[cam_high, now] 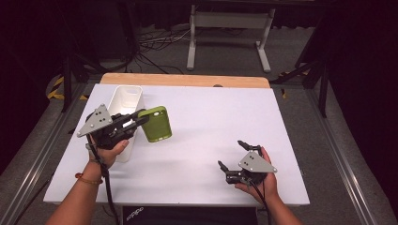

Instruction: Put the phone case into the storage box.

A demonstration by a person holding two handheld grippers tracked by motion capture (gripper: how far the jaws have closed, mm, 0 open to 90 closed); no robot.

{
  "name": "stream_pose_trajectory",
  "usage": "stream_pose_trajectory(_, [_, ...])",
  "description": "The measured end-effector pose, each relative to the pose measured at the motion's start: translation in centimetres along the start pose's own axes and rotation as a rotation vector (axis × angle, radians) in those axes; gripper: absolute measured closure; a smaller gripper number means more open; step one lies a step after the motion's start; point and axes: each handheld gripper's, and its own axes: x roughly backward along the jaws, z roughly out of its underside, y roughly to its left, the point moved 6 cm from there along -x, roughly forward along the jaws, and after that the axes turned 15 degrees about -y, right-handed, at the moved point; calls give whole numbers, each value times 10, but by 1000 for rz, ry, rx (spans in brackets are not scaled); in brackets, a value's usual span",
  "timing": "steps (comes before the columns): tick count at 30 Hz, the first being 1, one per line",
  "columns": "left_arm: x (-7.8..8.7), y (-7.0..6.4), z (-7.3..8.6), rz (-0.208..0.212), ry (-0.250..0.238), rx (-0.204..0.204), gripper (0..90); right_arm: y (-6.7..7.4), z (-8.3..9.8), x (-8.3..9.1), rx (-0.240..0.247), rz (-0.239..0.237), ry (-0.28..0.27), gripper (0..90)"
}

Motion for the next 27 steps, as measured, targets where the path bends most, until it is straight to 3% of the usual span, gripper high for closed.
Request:
stream_pose_trajectory(12, [11, 12, -8, -10, -31, 10, 777, 0, 3, -2, 7, -1, 14, 77])
stream_pose_trajectory(27, [14, 22, -12, -21, -22, -4, 776, 0, 6, -6, 9, -15, 31, 90])
